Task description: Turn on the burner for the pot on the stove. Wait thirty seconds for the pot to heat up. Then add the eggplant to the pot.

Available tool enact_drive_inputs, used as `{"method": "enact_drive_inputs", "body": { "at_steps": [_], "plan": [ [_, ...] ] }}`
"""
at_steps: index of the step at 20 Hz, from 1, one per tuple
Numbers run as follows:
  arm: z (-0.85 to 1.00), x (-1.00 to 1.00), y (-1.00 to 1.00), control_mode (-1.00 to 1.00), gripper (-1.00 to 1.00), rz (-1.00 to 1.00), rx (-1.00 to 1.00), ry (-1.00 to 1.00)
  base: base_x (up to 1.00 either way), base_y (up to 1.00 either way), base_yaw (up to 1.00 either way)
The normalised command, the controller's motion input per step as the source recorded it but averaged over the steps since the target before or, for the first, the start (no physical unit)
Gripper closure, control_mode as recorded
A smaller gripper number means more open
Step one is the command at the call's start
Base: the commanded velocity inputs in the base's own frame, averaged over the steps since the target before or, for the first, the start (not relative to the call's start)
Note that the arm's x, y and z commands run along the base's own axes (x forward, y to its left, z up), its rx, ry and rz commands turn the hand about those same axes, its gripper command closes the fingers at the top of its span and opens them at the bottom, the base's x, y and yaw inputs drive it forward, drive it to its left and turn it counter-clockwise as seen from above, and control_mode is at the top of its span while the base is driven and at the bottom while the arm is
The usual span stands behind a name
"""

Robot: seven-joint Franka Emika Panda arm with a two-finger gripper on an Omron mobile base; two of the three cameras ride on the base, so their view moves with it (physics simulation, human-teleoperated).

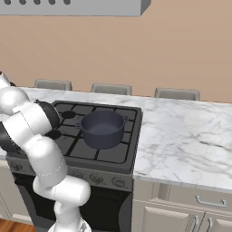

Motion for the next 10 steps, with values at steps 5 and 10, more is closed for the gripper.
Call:
{"method": "enact_drive_inputs", "body": {
  "at_steps": [5,10],
  "plan": [
    [-0.11,0.11,0.08,-1.0,-1.0,0.0,0.0,0.0,0.0,0.0,0.0],
    [-0.11,0.14,0.12,-1.0,-1.0,0.0,0.0,-0.01,0.0,0.0,0.0]
  ]
}}
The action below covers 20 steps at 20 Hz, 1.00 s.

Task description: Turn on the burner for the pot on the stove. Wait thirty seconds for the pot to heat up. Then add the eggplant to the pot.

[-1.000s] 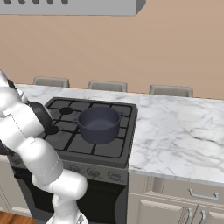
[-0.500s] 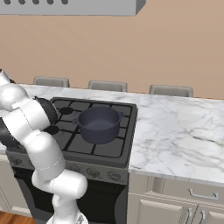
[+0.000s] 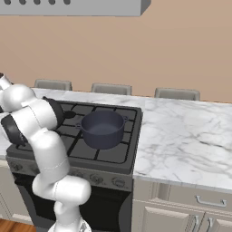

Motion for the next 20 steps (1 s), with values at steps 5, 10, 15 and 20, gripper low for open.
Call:
{"method": "enact_drive_inputs", "body": {
  "at_steps": [5,10,15,20],
  "plan": [
    [-0.18,0.11,0.11,-1.0,-1.0,0.0,0.0,-0.04,0.0,0.0,0.0],
    [-0.11,0.13,0.06,-1.0,-1.0,0.0,0.0,-0.05,0.0,0.0,0.0],
    [-0.01,0.17,0.02,-1.0,-1.0,0.0,0.0,-0.01,0.0,0.0,0.0],
    [0.0,0.15,0.0,-1.0,-1.0,0.0,0.0,0.03,0.0,0.0,0.0]
  ]
}}
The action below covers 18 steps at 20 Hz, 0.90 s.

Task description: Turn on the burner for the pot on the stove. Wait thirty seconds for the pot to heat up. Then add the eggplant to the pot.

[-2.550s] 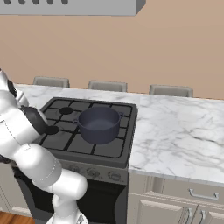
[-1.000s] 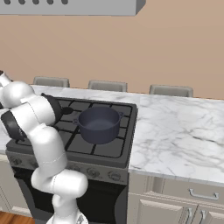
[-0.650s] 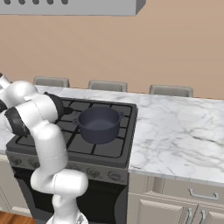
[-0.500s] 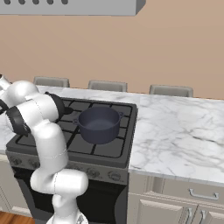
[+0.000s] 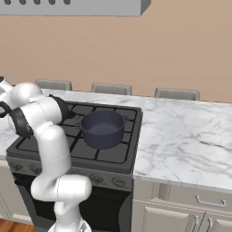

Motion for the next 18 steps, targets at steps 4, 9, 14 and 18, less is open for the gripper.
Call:
{"method": "enact_drive_inputs", "body": {
  "at_steps": [4,9,14,18],
  "plan": [
    [-0.04,0.18,0.01,-1.0,-1.0,0.0,0.0,0.06,0.0,0.0,0.0],
    [-0.1,0.24,0.1,-1.0,-1.0,0.0,0.0,0.04,0.0,0.0,0.0],
    [-0.11,0.23,0.25,-1.0,-1.0,0.0,0.0,0.0,0.0,0.0,0.0],
    [-0.02,0.12,0.26,-1.0,-1.0,0.0,0.0,0.0,0.0,0.0,0.0]
  ]
}}
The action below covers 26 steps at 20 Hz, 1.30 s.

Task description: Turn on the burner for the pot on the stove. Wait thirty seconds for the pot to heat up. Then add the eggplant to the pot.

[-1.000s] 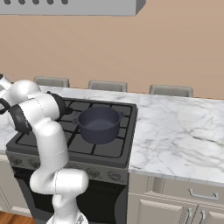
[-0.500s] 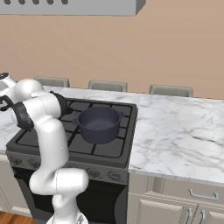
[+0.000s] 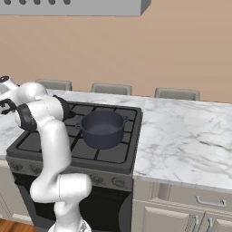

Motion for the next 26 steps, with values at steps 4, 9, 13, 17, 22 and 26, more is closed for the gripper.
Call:
{"method": "enact_drive_inputs", "body": {
  "at_steps": [4,9,13,17,22,26],
  "plan": [
    [-0.14,0.16,0.13,-1.0,-1.0,0.0,0.0,0.0,0.0,0.0,0.0],
    [-0.33,0.11,0.0,-1.0,-1.0,0.0,0.0,0.0,0.0,0.0,0.0],
    [-0.27,0.26,0.07,-1.0,-1.0,0.0,-0.03,0.0,0.0,0.0,0.0],
    [-0.15,0.33,0.12,-1.0,-1.0,0.0,-0.02,0.0,0.0,0.0,0.0],
    [-0.1,0.4,0.18,-1.0,-1.0,0.03,0.0,0.0,0.0,0.0,0.0],
    [-0.15,0.38,0.2,-1.0,-1.0,0.02,0.0,0.0,0.0,0.0,0.0]
  ]
}}
